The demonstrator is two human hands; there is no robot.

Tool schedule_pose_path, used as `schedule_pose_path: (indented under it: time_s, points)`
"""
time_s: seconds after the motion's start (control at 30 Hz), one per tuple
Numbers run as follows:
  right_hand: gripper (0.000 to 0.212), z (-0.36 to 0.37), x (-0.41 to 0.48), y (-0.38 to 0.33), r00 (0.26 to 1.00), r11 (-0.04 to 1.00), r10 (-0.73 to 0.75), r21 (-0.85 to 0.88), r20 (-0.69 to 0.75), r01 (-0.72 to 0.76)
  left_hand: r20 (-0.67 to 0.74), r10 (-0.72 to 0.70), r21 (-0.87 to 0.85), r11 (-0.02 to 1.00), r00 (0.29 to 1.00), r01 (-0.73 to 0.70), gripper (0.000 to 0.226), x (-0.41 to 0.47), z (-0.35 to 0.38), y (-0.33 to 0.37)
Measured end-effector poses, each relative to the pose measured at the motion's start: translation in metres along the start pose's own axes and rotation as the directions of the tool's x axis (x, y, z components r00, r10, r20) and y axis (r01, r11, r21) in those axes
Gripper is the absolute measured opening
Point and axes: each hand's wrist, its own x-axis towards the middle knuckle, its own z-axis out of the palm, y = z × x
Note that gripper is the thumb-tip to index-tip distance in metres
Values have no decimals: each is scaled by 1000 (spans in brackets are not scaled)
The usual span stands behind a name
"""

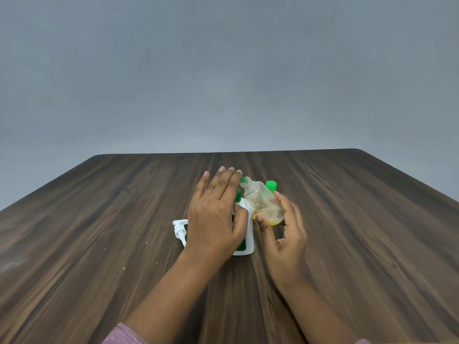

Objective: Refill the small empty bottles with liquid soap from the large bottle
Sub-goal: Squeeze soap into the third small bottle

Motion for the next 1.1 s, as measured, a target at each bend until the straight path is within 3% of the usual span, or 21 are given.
schedule_pose_path:
  time_s: [1.1]
  points:
    - [44,1,1,0,1000,1000,9,26,-4,-9,-59,39,-2,999,997,-39,52,4,1,-5]
